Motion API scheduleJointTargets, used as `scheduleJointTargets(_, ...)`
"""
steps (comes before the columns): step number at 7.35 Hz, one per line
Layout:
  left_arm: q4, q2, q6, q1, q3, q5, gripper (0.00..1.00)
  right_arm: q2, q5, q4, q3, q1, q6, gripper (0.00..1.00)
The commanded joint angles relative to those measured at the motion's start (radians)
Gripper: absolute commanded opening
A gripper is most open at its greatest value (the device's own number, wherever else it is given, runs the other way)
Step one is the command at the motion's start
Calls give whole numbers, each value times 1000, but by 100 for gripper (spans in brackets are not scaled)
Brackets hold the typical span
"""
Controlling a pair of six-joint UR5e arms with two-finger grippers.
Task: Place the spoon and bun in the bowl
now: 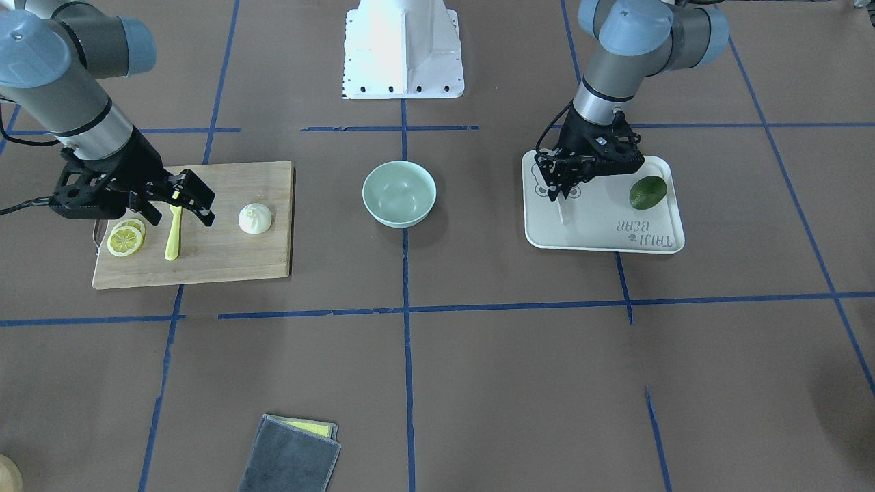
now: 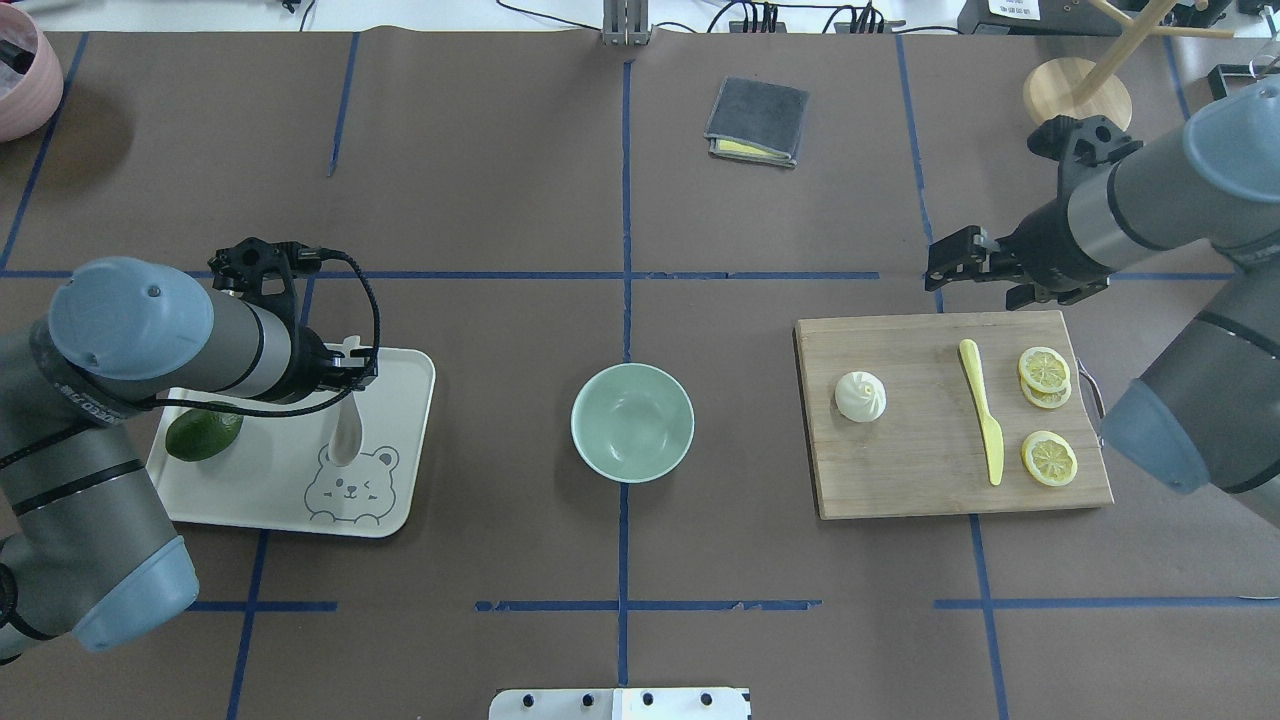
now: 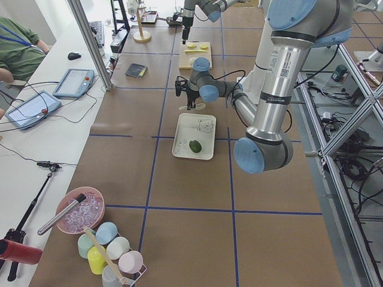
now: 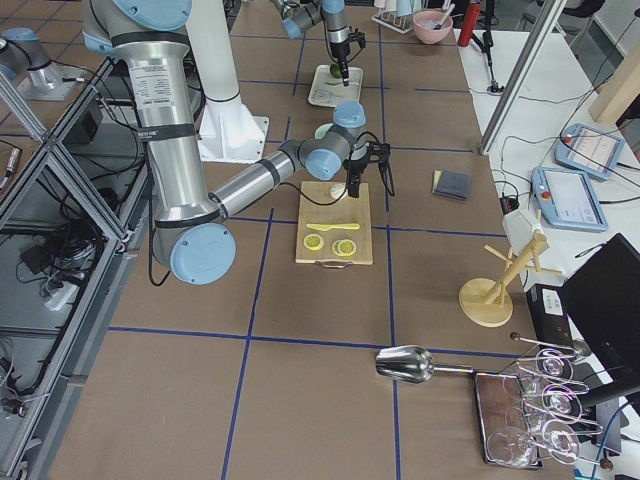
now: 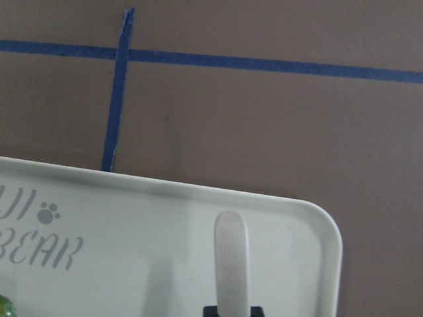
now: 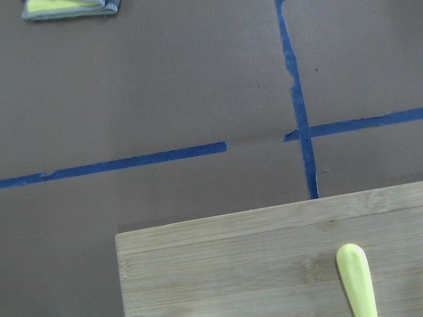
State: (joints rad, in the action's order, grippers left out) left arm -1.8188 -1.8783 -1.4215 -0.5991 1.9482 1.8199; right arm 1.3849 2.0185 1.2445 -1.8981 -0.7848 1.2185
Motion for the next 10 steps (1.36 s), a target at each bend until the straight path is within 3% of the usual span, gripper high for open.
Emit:
scheduleJointTargets(1, 1, -74, -129, 7, -9, 27, 0, -4, -150, -7, 7, 152, 42, 100)
scheduleJointTargets(6, -7, -143, -178, 9, -52, 36, 0, -47, -182, 1, 85, 220, 36, 98)
scheduleJointTargets(8, -8, -153, -180, 10, -67, 36, 0, -47, -182, 3, 83, 217, 35, 79)
scheduleJointTargets(10, -45, -214, -264, 21, -142, 35, 0, -47, -181, 4, 82, 211, 27, 41)
